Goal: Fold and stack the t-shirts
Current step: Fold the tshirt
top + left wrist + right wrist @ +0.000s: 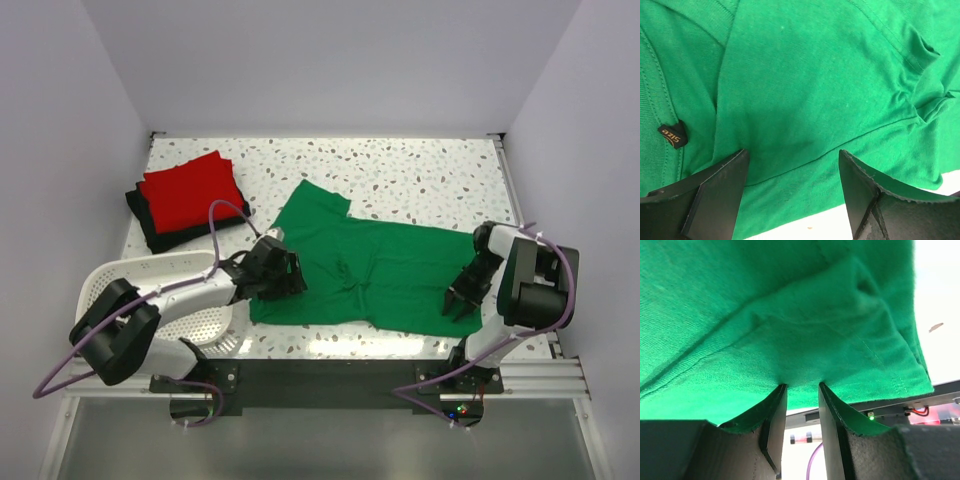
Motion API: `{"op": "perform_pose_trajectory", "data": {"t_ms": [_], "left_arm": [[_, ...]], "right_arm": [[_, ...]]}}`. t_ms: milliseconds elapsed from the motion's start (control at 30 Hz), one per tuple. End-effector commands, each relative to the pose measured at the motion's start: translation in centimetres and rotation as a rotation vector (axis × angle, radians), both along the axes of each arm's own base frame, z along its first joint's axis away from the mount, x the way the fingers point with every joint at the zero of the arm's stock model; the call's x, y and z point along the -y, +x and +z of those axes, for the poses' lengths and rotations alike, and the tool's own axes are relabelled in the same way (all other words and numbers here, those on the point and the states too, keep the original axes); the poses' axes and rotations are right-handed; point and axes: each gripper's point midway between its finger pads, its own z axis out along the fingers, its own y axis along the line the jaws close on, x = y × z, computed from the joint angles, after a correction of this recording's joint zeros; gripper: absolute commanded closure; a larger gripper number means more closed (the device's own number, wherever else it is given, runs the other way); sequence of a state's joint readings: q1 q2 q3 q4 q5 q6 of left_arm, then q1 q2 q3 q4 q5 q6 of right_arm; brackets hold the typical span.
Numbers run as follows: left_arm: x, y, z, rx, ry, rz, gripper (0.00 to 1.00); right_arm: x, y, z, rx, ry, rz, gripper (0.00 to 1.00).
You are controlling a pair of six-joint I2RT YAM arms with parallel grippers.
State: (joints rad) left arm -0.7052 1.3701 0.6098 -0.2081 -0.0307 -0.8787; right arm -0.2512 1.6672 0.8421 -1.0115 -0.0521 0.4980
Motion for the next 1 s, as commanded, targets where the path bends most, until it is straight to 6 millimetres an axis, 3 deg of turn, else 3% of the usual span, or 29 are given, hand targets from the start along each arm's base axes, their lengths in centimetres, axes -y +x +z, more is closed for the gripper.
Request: {"op": "perform_pose_trajectory", "data": {"t_ms": [0,200,300,433,600,633,800,833,867,900,967], "left_arm": [[-5.0,-6.0,-3.8,-0.241,0.193,0.054,0.22],[-4.9,-3.7,-1.3,-0.165,0.239,0.058,0.21],[-3.8,-1.2,0.9,-0.094,0.249,0.031,0.19],[-1.6,2.9,4.5,0.02,0.242,0.001,0.16],[-0.3,7.0,6.5,0.091,0.23,-0.024,0.15],[-0.1,8.6,7.5,0.124,0.198,-0.006,0.15],[0.5,13.5,9.5,0.188,0.117,0.002,0.15],[0.7,15.0,10.9,0.224,0.101,0.013,0.15],[0.9,15.6,10.5,0.218,0.109,0.008,0.15],[1.2,16.7,11.7,0.248,0.102,0.005,0.15],[1.4,17.8,11.3,0.241,0.111,-0.001,0.15]], "right_arm": [[1.3,0.4,-0.1,0.031,-0.085,0.0,0.64],[3.1,1.9,1.9,0.083,-0.173,0.015,0.63],[4.4,4.4,3.7,0.161,-0.223,0.009,0.61],[6.1,9.2,6.9,0.303,-0.272,-0.02,0.6],[8.0,13.7,9.0,0.426,-0.303,-0.053,0.59],[8.6,15.5,9.7,0.493,-0.315,-0.055,0.59],[10.3,19.9,10.6,0.619,-0.354,-0.025,0.59],[10.8,21.2,10.4,0.646,-0.364,-0.017,0.59],[10.9,21.7,10.4,0.658,-0.366,-0.013,0.6],[11.2,22.6,10.4,0.687,-0.37,-0.01,0.6],[11.3,23.8,9.6,0.694,-0.352,0.004,0.61]]}}
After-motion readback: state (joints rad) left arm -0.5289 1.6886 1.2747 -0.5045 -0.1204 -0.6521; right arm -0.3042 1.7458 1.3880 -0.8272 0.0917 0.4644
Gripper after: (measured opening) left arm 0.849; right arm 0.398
